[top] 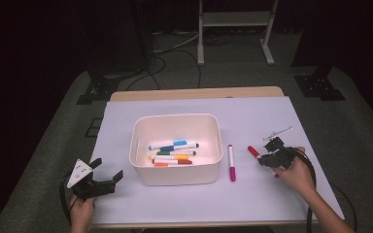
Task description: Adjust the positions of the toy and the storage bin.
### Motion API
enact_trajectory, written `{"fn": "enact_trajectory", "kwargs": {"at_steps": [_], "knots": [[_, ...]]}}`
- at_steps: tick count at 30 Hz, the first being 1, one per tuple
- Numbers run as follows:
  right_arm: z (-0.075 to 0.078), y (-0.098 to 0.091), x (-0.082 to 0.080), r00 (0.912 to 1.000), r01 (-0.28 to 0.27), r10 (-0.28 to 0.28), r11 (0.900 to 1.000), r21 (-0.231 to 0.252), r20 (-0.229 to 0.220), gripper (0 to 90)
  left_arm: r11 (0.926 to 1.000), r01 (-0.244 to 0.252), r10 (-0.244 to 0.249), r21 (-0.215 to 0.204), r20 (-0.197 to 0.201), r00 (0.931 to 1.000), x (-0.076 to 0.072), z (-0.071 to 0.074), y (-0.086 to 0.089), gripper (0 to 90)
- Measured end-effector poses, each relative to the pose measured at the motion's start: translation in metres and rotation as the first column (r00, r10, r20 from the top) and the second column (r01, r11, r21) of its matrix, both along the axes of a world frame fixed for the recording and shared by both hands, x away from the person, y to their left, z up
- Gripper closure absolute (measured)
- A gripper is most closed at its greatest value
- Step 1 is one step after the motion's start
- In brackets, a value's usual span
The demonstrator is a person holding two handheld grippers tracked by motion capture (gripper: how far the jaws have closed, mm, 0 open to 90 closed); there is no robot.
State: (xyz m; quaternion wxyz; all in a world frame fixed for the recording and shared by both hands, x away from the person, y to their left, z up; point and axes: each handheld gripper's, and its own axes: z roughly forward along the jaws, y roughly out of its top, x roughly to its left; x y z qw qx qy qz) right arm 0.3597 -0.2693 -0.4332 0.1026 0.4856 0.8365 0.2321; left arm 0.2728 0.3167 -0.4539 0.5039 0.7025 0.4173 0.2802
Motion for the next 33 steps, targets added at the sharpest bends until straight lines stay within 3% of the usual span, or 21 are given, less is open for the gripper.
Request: {"fn": "enact_trajectory", "kwargs": {"at_steps": [4,10,20,21,22,33], "knots": [[0.001,-0.003,0.0,0.9999,-0.01,0.01,0.9999,0.008,-0.01,76.1,1.0,0.0,0.0,0.0,-0.001,1.0,0.0,0.0,0.0,0.5],[0.017,-0.008,-0.004,0.9999,-0.009,0.01,0.997,0.077,-0.009,76.1,1.0,0.0,0.0,0.001,-0.001,1.0,0.0,0.0,0.0,0.5],[0.077,-0.001,-0.011,0.9967,-0.077,0.071,0.9795,0.186,0.039,76.0,1.0,0.0,0.0,0.001,-0.001,1.0,0.0,0.0,0.0,0.6],[0.077,-0.001,-0.011,0.9967,-0.077,0.071,0.9795,0.186,0.039,76.0,1.0,0.0,0.0,0.001,-0.001,1.0,0.0,0.0,0.0,0.6],[0.09,0.004,-0.012,0.9937,-0.105,0.096,0.9769,0.186,0.059,76.1,1.0,-0.001,0.001,0.001,-0.001,1.0,0.0,0.0,0.0,0.5],[0.157,0.036,-0.012,0.9741,-0.207,0.183,0.9587,0.195,0.133,76.1,1.0,0.0,0.0,0.0,-0.003,1.0,0.0,0.0,0.0,0.5]]}}
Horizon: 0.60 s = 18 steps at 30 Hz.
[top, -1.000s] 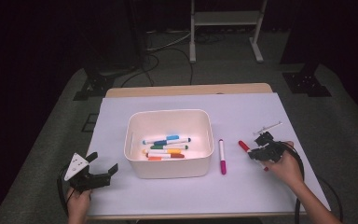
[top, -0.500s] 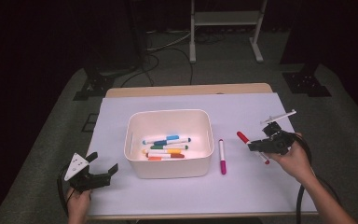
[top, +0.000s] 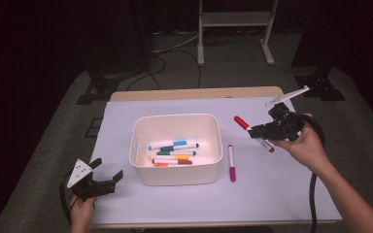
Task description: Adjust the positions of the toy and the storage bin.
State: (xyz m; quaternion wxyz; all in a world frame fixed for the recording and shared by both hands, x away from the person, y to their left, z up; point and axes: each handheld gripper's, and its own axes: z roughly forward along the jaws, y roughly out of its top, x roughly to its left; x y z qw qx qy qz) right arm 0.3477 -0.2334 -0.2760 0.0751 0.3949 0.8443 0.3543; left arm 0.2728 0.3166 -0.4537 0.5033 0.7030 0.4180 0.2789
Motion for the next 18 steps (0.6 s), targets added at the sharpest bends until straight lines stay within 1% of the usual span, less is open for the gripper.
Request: {"fn": "enact_trajectory", "kwargs": {"at_steps": [3,5,10,15,18], "knots": [[0.014,0.012,0.0,0.9994,-0.033,0.033,0.9994,0.004,0.01,76.1,1.0,0.001,-0.001,0.002,0.0,1.0,0.0,0.0,0.0,0.5],[0.022,0.02,0.0,0.9986,-0.053,0.052,0.9983,0.024,0.007,76.0,1.0,0.001,-0.001,0.0,0.001,1.0,0.0,0.0,0.0,0.6],[0.036,0.044,0.003,0.9939,-0.11,0.11,0.9931,0.041,0.011,76.1,1.0,0.002,-0.002,-0.001,0.001,1.0,0.0,0.0,0.0,0.5],[0.045,0.071,0.004,0.9838,-0.179,0.179,0.9831,0.038,0.015,76.1,1.0,0.002,-0.002,-0.001,0.001,1.0,0.0,0.0,0.0,0.5],[0.047,0.088,0.005,0.9756,-0.22,0.22,0.9749,0.036,0.006,76.1,1.0,0.004,-0.004,-0.001,0.002,1.0,0.0,0.0,0.0,0.5]]}}
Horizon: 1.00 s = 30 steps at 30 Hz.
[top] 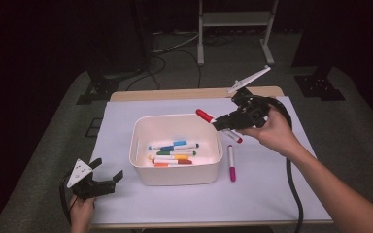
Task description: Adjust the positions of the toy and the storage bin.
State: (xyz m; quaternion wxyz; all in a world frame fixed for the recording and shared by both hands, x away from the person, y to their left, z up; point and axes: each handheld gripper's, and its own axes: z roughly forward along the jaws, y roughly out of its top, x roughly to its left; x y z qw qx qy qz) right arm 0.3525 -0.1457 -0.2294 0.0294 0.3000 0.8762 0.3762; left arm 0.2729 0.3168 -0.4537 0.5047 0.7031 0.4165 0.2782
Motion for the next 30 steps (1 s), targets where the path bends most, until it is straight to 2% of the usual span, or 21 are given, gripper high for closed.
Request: {"fn": "enact_trajectory", "kwargs": {"at_steps": [6,15,23,30], "knots": [[-0.001,0.03,0.002,0.9972,-0.072,0.072,0.9974,0.002,-0.02,76.1,1.0,0.001,-0.001,0.001,0.0,1.0,0.0,0.0,0.0,0.5],[-0.007,0.069,0.005,0.9856,-0.161,0.161,0.9869,0.005,-0.052,76.1,1.0,0.001,-0.001,-0.001,0.001,1.0,0.0,0.0,0.0,0.5],[-0.023,0.099,0.009,0.9697,-0.228,0.225,0.9735,-0.018,-0.094,76.0,1.0,0.004,-0.004,-0.001,-0.001,1.0,0.0,0.0,0.0,0.5],[-0.043,0.123,0.013,0.9522,-0.281,0.274,0.9592,-0.034,-0.135,76.0,1.0,0.005,-0.005,-0.001,-0.001,1.0,0.0,0.0,0.0,0.6]]}}
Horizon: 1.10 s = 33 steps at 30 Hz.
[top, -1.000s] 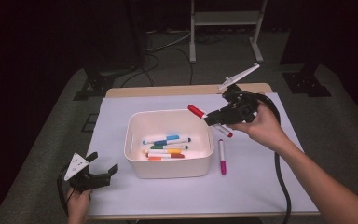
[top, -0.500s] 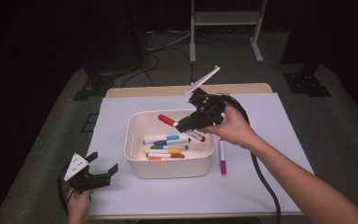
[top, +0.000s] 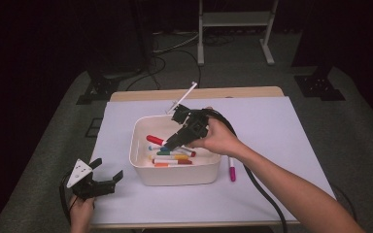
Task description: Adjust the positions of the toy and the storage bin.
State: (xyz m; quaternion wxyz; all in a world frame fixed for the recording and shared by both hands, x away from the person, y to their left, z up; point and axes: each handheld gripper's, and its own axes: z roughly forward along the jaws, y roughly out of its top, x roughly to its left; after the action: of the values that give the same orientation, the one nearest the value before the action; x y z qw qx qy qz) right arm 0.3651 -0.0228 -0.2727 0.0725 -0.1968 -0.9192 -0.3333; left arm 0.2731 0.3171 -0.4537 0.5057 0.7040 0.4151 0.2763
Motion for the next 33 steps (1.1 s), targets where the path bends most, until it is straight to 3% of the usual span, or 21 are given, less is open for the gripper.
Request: {"fn": "enact_trajectory", "kwargs": {"at_steps": [14,21,27,33], "knots": [[-0.04,0.032,0.008,0.9965,-0.08,0.077,0.9936,-0.08,-0.033,75.9,1.0,0.001,-0.001,-0.002,0.002,1.0,0.0,0.0,0.0,0.5],[-0.06,0.044,0.012,0.9942,-0.106,0.101,0.9835,-0.146,-0.037,75.9,1.0,0.001,-0.001,-0.004,0.002,1.0,0.0,0.0,0.0,0.6],[-0.067,0.048,0.013,0.9934,-0.114,0.109,0.974,-0.196,-0.036,75.9,1.0,0.001,-0.001,-0.005,0.0,1.0,0.0,0.0,0.0,0.6],[-0.074,0.052,0.01,0.9916,-0.129,0.125,0.9581,-0.256,-0.033,72.6,1.0,0.001,-0.001,-0.004,0.002,1.0,0.0,0.0,0.0,0.6]]}}
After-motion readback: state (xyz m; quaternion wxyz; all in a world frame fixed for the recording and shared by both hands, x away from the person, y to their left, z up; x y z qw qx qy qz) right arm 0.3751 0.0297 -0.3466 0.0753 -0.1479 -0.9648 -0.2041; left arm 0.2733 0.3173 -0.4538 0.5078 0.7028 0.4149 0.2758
